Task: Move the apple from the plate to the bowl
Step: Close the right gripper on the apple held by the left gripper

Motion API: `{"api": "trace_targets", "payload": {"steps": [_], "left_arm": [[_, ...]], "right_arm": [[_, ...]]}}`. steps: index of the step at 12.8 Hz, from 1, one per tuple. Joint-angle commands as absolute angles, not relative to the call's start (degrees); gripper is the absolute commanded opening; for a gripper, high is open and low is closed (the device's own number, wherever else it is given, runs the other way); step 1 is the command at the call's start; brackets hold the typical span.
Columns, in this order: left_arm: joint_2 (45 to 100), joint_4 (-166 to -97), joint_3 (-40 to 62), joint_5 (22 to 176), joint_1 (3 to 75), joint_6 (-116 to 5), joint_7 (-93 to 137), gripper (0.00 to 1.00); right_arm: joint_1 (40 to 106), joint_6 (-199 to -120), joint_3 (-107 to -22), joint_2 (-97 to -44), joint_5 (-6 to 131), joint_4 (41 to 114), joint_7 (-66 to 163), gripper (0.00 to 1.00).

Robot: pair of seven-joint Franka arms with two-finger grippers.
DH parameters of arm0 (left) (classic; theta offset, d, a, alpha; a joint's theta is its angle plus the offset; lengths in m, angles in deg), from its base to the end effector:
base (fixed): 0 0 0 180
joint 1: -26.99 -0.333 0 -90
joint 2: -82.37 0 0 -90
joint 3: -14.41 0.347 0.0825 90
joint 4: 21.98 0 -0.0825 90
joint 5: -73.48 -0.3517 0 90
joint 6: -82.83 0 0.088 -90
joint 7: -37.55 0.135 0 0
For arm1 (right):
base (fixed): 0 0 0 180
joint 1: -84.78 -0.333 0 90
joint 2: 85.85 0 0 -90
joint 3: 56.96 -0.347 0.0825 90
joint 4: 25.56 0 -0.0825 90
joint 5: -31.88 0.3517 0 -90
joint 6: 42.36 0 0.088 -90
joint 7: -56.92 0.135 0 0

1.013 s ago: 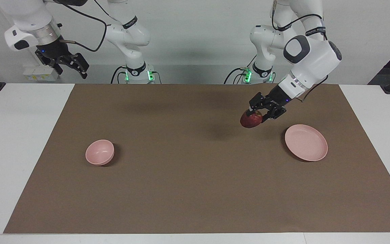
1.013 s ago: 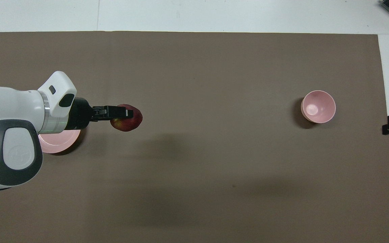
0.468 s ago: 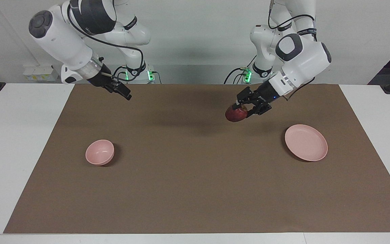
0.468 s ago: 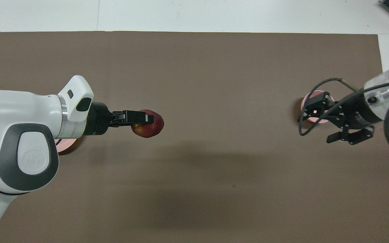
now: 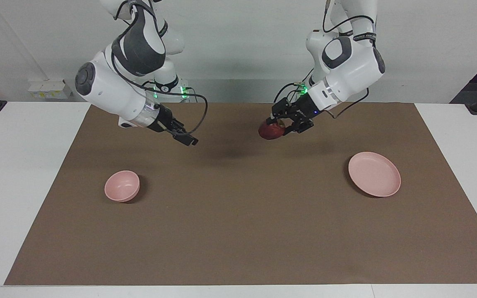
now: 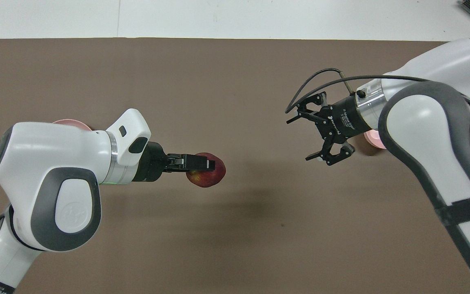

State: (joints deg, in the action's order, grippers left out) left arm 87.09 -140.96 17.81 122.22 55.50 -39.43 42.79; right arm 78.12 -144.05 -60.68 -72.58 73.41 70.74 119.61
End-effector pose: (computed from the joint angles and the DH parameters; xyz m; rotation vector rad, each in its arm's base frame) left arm 0.4530 -0.2672 0.5159 2.3780 -0.1256 -0.0027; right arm 0.5745 0.1788 0.4944 -2.1678 1.3563 0.7088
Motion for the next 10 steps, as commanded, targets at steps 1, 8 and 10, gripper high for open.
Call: {"api": "trace_targets", "payload": {"steps": [1, 8, 10], "left_arm": [[89.32, -142.83, 18.46, 123.84, 56.52, -40.21, 42.20, 0.00], [85.01, -139.15, 17.31, 129.11, 56.87, -49.80, 42.20, 0.00], [83.61, -137.21, 17.31, 128.85, 56.25, -51.45, 42.12, 0.00]], "right_arm": [[76.53, -150.62, -60.74, -73.19, 82.56, 75.33, 122.83, 1.00], [71.07, -157.85, -60.74, -76.08, 96.03, 84.03, 123.28, 1.00], [70.11, -158.46, -60.74, -76.79, 99.11, 85.01, 122.92, 1.00]]}}
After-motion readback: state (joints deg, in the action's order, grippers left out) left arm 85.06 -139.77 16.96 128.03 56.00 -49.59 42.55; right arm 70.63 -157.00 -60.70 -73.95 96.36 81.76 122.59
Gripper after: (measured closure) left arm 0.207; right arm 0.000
